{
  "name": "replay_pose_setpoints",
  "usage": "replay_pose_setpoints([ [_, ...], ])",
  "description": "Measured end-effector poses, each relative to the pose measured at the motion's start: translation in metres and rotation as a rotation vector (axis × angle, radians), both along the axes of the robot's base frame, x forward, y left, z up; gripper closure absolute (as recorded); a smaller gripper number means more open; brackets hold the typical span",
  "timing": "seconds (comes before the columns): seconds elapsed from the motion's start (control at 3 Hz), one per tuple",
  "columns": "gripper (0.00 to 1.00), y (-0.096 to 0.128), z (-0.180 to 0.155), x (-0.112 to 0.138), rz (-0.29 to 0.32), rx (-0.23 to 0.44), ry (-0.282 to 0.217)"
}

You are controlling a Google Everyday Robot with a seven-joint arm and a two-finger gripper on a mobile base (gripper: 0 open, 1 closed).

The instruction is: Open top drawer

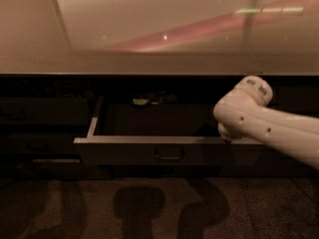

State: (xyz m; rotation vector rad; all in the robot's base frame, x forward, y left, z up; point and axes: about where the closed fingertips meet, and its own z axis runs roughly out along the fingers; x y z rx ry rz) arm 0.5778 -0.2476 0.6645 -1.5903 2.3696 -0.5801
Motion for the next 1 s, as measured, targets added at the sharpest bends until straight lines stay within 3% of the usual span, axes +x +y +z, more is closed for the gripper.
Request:
replay_pose_setpoints([
  [0.33,1.00,0.0007,-0.0089,-0.0129,0.019,0.003,0.011],
  [1.0,0.58,-0.0063,-0.0022,-0.0108,-0.009,-0.015,-0.002],
])
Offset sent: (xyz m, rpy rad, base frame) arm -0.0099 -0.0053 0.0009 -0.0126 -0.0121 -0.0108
